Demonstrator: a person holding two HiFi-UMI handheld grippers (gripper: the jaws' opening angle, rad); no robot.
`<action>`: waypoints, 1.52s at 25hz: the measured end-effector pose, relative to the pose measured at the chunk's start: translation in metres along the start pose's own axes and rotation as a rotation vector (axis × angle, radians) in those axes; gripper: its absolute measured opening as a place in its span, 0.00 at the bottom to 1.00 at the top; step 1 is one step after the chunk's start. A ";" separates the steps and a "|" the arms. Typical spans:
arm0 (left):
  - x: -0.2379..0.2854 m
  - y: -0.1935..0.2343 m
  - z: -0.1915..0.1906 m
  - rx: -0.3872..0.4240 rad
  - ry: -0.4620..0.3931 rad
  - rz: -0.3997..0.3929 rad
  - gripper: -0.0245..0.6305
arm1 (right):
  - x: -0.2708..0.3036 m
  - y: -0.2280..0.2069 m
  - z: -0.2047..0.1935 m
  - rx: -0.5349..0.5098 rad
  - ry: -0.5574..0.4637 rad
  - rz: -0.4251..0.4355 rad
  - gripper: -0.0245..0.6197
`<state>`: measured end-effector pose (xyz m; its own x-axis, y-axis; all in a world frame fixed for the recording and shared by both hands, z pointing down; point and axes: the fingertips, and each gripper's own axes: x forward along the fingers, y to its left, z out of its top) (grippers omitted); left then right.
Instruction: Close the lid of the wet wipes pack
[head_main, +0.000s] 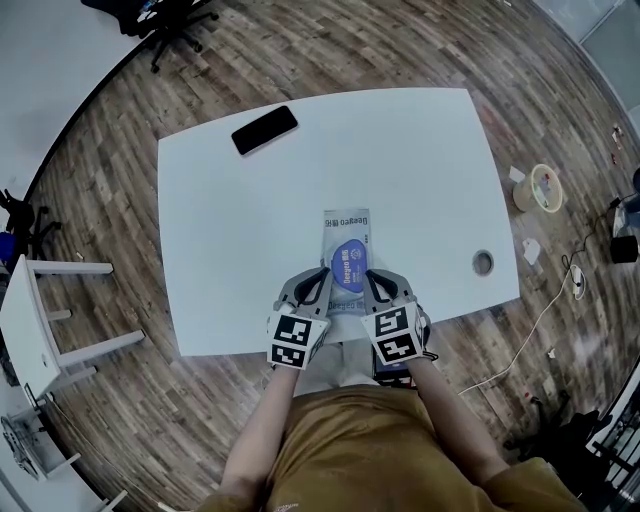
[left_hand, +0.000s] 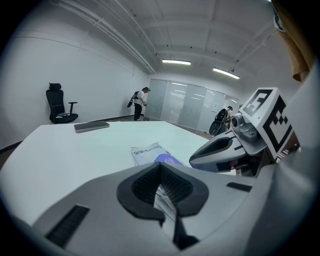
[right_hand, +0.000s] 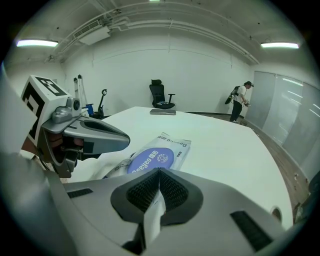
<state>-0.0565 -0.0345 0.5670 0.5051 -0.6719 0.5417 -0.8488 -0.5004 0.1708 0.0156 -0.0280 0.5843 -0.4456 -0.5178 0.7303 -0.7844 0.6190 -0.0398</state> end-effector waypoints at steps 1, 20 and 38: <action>-0.001 0.000 0.001 0.001 -0.003 0.003 0.05 | -0.002 -0.001 0.001 0.000 -0.004 -0.005 0.05; -0.031 0.023 0.040 0.033 -0.096 0.095 0.05 | -0.043 -0.037 0.047 0.034 -0.188 -0.149 0.05; -0.077 0.046 0.130 0.101 -0.308 0.232 0.05 | -0.106 -0.064 0.120 0.072 -0.473 -0.233 0.05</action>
<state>-0.1142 -0.0765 0.4261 0.3382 -0.8981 0.2812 -0.9339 -0.3571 -0.0174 0.0612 -0.0834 0.4277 -0.3889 -0.8568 0.3386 -0.9061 0.4222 0.0274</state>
